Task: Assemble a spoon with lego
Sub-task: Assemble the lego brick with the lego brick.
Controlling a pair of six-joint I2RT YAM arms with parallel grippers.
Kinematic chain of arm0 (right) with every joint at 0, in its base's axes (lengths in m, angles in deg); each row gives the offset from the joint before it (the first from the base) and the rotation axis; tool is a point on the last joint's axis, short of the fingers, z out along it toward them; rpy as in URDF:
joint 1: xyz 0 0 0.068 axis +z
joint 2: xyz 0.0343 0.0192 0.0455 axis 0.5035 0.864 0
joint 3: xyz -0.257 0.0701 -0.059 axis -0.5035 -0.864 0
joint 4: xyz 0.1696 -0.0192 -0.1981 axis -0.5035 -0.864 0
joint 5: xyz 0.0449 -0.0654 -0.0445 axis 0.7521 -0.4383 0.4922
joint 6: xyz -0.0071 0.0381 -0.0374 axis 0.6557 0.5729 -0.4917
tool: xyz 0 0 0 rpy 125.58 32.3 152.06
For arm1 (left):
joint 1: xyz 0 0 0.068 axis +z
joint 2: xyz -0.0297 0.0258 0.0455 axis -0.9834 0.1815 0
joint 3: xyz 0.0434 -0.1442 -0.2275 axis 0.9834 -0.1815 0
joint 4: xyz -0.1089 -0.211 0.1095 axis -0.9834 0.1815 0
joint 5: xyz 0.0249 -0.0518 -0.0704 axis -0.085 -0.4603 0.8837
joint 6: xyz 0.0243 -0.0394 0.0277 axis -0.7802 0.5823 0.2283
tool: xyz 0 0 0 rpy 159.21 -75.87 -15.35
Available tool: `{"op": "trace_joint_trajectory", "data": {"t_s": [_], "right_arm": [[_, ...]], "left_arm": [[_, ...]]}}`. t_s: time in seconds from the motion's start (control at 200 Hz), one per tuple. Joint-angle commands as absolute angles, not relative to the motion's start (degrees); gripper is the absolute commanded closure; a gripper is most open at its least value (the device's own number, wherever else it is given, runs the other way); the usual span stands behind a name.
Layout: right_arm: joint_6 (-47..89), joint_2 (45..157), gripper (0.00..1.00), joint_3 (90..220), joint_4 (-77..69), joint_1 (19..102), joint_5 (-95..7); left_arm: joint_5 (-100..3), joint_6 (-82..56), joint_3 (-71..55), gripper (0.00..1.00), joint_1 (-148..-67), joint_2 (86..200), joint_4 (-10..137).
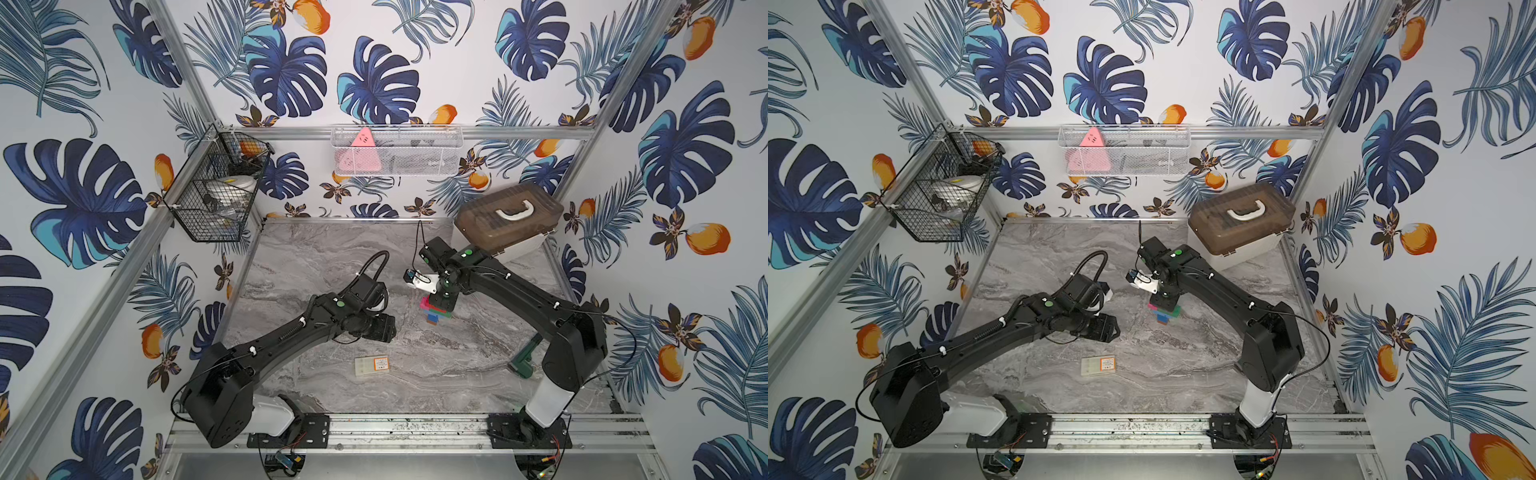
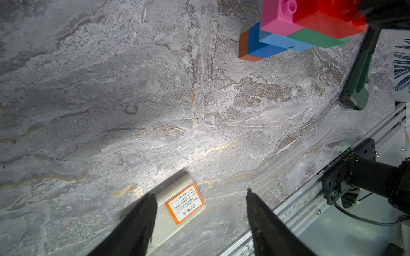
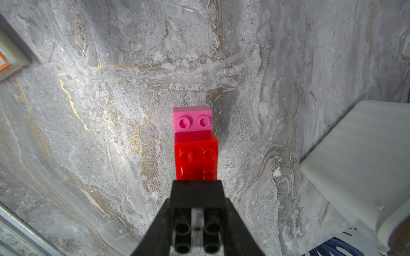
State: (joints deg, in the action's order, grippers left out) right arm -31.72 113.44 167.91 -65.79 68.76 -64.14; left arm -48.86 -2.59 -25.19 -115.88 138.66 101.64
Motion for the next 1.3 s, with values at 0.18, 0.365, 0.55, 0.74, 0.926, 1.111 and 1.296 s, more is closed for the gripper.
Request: {"op": "trace_joint_trajectory", "data": {"t_s": [0.18, 0.365, 0.55, 0.74, 0.926, 1.111, 1.296], "right_arm": [[-31.54, 114.15, 0.74, 167.71, -64.63, 68.73, -64.4], [-31.52, 114.6, 0.74, 167.38, -64.42, 68.65, -64.71], [-31.54, 115.22, 0.74, 167.18, -64.49, 68.69, -64.74], [-31.54, 115.66, 0.74, 167.23, -64.71, 68.62, -64.9], [-31.33, 115.61, 0.74, 167.78, -65.42, 68.68, -65.18], [-30.54, 116.51, 0.74, 169.12, -67.0, 68.82, -65.39], [-30.27, 117.57, 0.74, 169.41, -68.68, 68.99, -66.2]], "left_arm": [[-49.41, -2.15, -25.5, 0.3, -115.88, 138.28, 101.78], [-49.46, -2.23, -25.76, 0.3, -115.88, 138.14, 101.84], [-49.6, -2.32, -25.74, 0.3, -115.9, 138.06, 102.03], [-49.78, -2.32, -25.96, 0.3, -115.9, 137.82, 102.01], [-50.26, -2.5, -25.96, 0.3, -115.92, 137.68, 102.36], [-52.43, -2.98, -25.03, 0.3, -115.91, 137.5, 104.01], [-55.65, -4.06, -23.6, 0.3, -116.09, 137.14, 106.77]]}}
